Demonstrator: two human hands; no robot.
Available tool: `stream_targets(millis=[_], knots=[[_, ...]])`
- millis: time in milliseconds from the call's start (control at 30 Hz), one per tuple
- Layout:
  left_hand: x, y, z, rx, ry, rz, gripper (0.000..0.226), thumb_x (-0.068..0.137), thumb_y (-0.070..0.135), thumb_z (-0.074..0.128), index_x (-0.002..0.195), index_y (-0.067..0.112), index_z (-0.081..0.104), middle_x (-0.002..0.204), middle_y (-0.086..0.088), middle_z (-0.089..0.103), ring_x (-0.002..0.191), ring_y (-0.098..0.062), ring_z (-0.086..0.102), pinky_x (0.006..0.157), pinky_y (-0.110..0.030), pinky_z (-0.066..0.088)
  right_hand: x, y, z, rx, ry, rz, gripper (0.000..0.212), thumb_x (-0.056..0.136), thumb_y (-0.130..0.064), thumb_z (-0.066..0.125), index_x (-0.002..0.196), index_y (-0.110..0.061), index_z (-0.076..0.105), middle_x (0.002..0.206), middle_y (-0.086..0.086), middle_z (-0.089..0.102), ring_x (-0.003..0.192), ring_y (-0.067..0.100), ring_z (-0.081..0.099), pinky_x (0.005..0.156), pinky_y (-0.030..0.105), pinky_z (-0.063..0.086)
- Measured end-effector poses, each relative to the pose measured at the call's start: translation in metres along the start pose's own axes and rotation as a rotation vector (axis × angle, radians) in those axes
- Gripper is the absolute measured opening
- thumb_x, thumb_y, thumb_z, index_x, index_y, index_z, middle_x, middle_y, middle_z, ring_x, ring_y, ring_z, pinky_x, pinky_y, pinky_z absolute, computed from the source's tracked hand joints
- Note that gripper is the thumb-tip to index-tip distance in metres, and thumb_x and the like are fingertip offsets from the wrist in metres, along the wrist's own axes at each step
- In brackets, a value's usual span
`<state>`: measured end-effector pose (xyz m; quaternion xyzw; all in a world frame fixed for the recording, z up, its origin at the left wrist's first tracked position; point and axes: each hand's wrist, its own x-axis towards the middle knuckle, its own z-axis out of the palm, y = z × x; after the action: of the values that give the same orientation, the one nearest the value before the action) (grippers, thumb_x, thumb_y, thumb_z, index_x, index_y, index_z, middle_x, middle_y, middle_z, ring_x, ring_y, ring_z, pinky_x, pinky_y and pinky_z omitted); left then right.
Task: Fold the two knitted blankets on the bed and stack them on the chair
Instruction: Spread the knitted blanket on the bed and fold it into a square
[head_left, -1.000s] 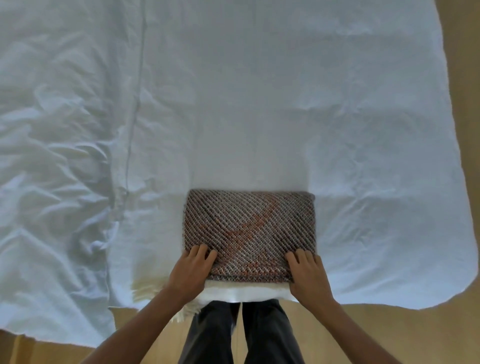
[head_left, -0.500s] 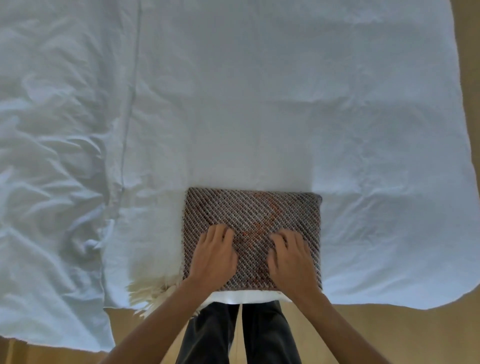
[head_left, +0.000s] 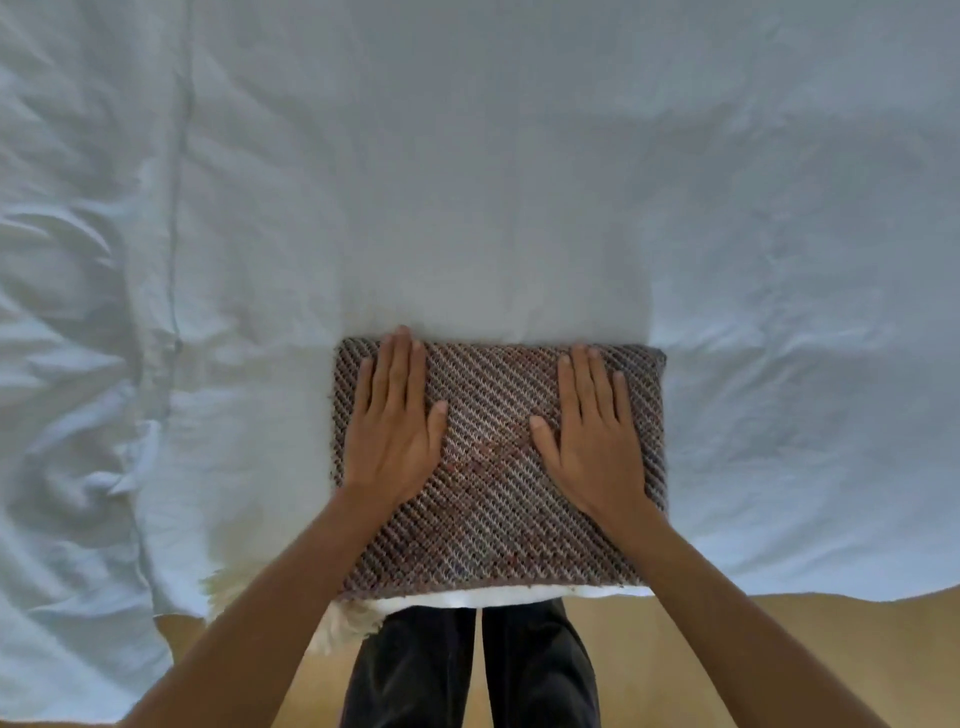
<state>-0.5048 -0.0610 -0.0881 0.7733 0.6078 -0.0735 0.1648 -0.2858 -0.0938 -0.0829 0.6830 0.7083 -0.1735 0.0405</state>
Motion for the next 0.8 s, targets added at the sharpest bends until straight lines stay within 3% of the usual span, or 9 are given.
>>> stream_targets(millis=[133, 333, 433, 533, 667, 800], knots=[[0.009, -0.027, 0.009, 0.013, -0.039, 0.017, 0.066, 0.096, 0.045, 0.01, 0.149, 0.007, -0.005, 0.158, -0.011, -0.006, 0.145, -0.02, -0.009, 0.119, -0.036, -0.005, 0.018, 0.015, 0.01, -0.004, -0.053, 0.0, 0.072, 0.095, -0.053, 0.018, 0.148, -0.006, 0.007, 0.157, 0.012, 0.002, 0.145, 0.024, -0.001, 0.118, 0.045, 0.006], [-0.013, -0.046, 0.009, -0.029, -0.047, -0.06, 0.068, 0.096, 0.047, 0.009, 0.149, 0.008, -0.006, 0.157, -0.009, -0.01, 0.145, -0.019, -0.011, 0.119, -0.041, 0.002, -0.007, 0.042, 0.013, -0.058, -0.048, 0.07, 0.072, 0.095, -0.054, 0.015, 0.148, -0.006, 0.006, 0.156, 0.013, 0.002, 0.145, 0.024, 0.0, 0.118, 0.041, -0.002], [-0.002, -0.046, 0.003, -0.02, -0.07, -0.067, 0.069, 0.093, 0.047, 0.005, 0.147, 0.007, -0.008, 0.157, -0.011, -0.01, 0.145, -0.02, -0.012, 0.119, -0.041, 0.0, 0.001, 0.036, 0.006, -0.035, -0.04, 0.106, 0.073, 0.094, -0.052, 0.016, 0.148, -0.005, 0.004, 0.157, 0.014, 0.0, 0.145, 0.024, -0.005, 0.117, 0.04, -0.004], [-0.017, -0.025, -0.002, -0.025, 0.013, -0.105, 0.066, 0.097, 0.043, 0.01, 0.149, 0.005, -0.005, 0.158, -0.014, -0.009, 0.146, -0.024, -0.01, 0.118, -0.043, 0.0, -0.021, 0.011, -0.001, 0.022, 0.035, 0.091, 0.07, 0.096, -0.047, 0.021, 0.148, -0.002, 0.006, 0.157, 0.016, -0.001, 0.145, 0.027, -0.002, 0.117, 0.043, -0.002], [-0.061, 0.038, 0.03, -0.013, -0.018, 0.242, 0.062, 0.099, 0.037, 0.016, 0.148, -0.001, 0.014, 0.157, -0.018, 0.004, 0.146, -0.03, 0.005, 0.117, -0.046, 0.008, -0.057, -0.031, 0.029, 0.062, -0.03, -0.109, 0.063, 0.097, -0.038, 0.023, 0.146, 0.001, 0.016, 0.156, 0.019, 0.01, 0.144, 0.03, 0.009, 0.117, 0.049, 0.008], [-0.051, 0.045, 0.043, 0.101, -0.075, 0.19, 0.061, 0.098, 0.035, 0.018, 0.147, -0.001, 0.014, 0.155, -0.019, 0.011, 0.144, -0.031, 0.01, 0.117, -0.047, 0.015, -0.046, -0.029, 0.045, -0.055, -0.091, -0.079, 0.061, 0.095, -0.035, 0.027, 0.145, 0.0, 0.021, 0.154, 0.017, 0.013, 0.144, 0.029, 0.01, 0.117, 0.048, 0.01]])
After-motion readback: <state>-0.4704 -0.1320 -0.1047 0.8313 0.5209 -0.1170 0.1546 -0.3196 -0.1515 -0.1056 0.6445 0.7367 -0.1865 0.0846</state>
